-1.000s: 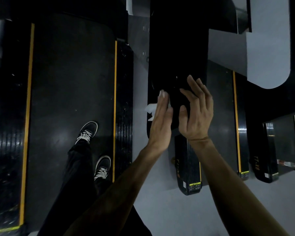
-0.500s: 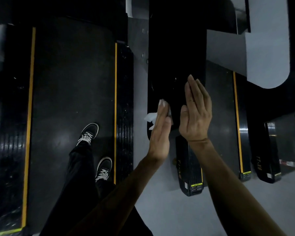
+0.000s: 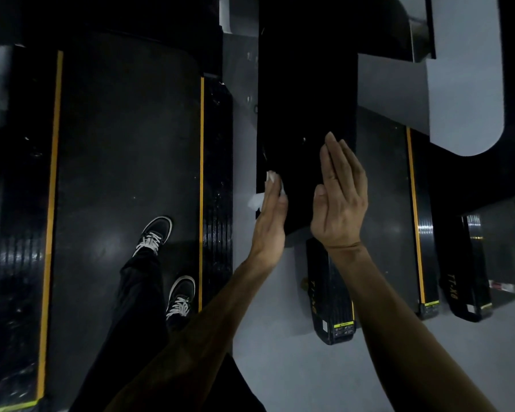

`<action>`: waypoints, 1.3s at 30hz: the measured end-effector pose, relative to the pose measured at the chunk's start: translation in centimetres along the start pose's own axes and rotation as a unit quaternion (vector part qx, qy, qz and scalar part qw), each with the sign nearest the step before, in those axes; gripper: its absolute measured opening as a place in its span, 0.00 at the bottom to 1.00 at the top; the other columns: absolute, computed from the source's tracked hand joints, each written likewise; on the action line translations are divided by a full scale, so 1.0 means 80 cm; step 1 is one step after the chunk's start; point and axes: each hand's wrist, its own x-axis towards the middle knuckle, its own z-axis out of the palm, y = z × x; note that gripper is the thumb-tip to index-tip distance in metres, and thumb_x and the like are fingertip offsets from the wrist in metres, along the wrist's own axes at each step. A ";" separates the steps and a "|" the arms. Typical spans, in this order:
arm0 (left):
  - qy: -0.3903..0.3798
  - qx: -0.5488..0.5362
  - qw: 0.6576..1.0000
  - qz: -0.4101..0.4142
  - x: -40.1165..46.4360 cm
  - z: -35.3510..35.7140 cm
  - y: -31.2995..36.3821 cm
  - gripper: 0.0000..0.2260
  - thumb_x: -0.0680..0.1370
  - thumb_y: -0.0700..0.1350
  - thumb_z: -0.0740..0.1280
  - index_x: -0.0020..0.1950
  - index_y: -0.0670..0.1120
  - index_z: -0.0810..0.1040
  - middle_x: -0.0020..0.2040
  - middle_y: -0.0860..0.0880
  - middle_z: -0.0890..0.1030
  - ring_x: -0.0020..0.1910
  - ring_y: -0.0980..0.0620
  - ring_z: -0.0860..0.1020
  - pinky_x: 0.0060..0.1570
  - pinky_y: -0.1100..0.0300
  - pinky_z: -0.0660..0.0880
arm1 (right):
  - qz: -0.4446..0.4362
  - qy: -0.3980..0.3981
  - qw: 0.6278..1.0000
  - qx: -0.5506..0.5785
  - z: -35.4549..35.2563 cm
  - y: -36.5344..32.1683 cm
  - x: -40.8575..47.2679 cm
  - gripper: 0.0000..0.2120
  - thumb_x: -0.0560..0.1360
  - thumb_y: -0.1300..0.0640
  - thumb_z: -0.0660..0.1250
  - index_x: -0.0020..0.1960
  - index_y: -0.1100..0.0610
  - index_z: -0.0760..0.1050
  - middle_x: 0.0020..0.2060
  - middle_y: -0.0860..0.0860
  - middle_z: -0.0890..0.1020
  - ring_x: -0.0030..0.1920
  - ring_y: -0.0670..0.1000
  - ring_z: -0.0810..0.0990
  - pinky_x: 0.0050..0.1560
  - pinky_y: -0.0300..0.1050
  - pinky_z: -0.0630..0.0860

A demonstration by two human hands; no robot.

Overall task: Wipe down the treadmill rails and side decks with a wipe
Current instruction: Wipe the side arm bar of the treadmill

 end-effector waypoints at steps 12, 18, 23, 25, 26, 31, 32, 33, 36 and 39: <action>-0.053 0.030 0.987 0.148 0.020 0.031 0.076 0.38 0.83 0.68 0.48 0.84 0.43 0.50 0.85 0.49 0.48 0.83 0.56 0.46 0.82 0.52 0.45 | 0.010 0.014 0.999 0.029 0.001 -0.004 0.001 0.23 0.79 0.63 0.55 0.70 0.72 0.73 0.71 0.67 0.74 0.74 0.66 0.71 0.69 0.67 0.72; -0.029 0.035 0.996 0.082 0.029 0.018 0.056 0.41 0.80 0.73 0.48 0.85 0.48 0.45 0.85 0.54 0.44 0.81 0.63 0.42 0.81 0.57 0.41 | 0.006 0.008 1.000 0.024 0.001 -0.001 -0.001 0.23 0.81 0.63 0.52 0.70 0.74 0.71 0.71 0.70 0.72 0.74 0.68 0.70 0.72 0.66 0.70; -0.056 0.025 0.993 0.097 -0.006 0.019 0.040 0.34 0.79 0.73 0.48 0.81 0.59 0.46 0.85 0.54 0.44 0.83 0.59 0.43 0.82 0.45 0.43 | 0.009 0.010 1.000 0.028 0.003 0.000 0.000 0.23 0.81 0.62 0.52 0.70 0.74 0.72 0.70 0.70 0.73 0.74 0.68 0.70 0.71 0.66 0.71; -0.062 0.024 0.992 0.112 -0.014 0.025 0.045 0.31 0.80 0.72 0.47 0.80 0.60 0.47 0.85 0.54 0.45 0.83 0.57 0.44 0.82 0.43 0.44 | 0.007 0.013 0.999 0.028 0.003 -0.001 0.000 0.23 0.80 0.62 0.53 0.70 0.74 0.72 0.70 0.70 0.73 0.74 0.68 0.70 0.71 0.66 0.71; -0.061 0.020 0.991 0.118 -0.013 0.028 0.050 0.33 0.81 0.72 0.47 0.81 0.57 0.47 0.85 0.53 0.45 0.83 0.57 0.44 0.82 0.44 0.44 | 0.007 0.013 1.000 0.028 0.003 -0.001 0.000 0.23 0.80 0.62 0.53 0.70 0.74 0.72 0.71 0.69 0.73 0.74 0.67 0.70 0.71 0.66 0.71; -0.062 0.051 0.989 0.123 0.028 0.030 0.078 0.35 0.84 0.65 0.47 0.84 0.46 0.47 0.85 0.52 0.44 0.83 0.58 0.43 0.82 0.47 0.43 | 0.013 0.012 0.999 0.030 0.001 -0.003 0.002 0.24 0.79 0.62 0.53 0.70 0.72 0.72 0.71 0.68 0.73 0.74 0.67 0.71 0.73 0.64 0.70; -0.058 0.071 0.988 0.122 0.038 0.028 0.080 0.32 0.84 0.62 0.46 0.84 0.47 0.46 0.85 0.53 0.43 0.82 0.59 0.42 0.82 0.48 0.42 | 0.013 0.013 0.999 0.033 0.001 -0.003 0.002 0.24 0.79 0.63 0.53 0.70 0.72 0.72 0.71 0.68 0.73 0.74 0.67 0.71 0.72 0.65 0.70; -0.053 0.089 0.987 0.120 0.047 0.025 0.079 0.31 0.84 0.59 0.46 0.84 0.48 0.45 0.85 0.53 0.42 0.82 0.61 0.41 0.82 0.51 0.41 | 0.013 0.013 0.999 0.035 0.001 -0.002 0.001 0.24 0.79 0.63 0.53 0.70 0.73 0.72 0.71 0.68 0.73 0.74 0.67 0.71 0.71 0.66 0.71; -0.040 0.114 0.986 0.114 0.064 0.017 0.075 0.28 0.86 0.55 0.46 0.84 0.49 0.43 0.84 0.54 0.40 0.81 0.62 0.39 0.80 0.59 0.39 | 0.013 0.002 0.999 0.031 -0.001 -0.003 0.002 0.24 0.79 0.64 0.53 0.70 0.73 0.72 0.71 0.68 0.73 0.75 0.66 0.70 0.70 0.67 0.71; -0.041 0.097 0.990 0.095 0.062 0.014 0.068 0.28 0.86 0.56 0.46 0.84 0.50 0.42 0.84 0.54 0.40 0.81 0.61 0.39 0.82 0.53 0.40 | 0.033 -0.018 0.999 0.021 -0.007 -0.009 0.005 0.24 0.79 0.65 0.53 0.72 0.72 0.70 0.73 0.66 0.71 0.76 0.64 0.68 0.73 0.63 0.69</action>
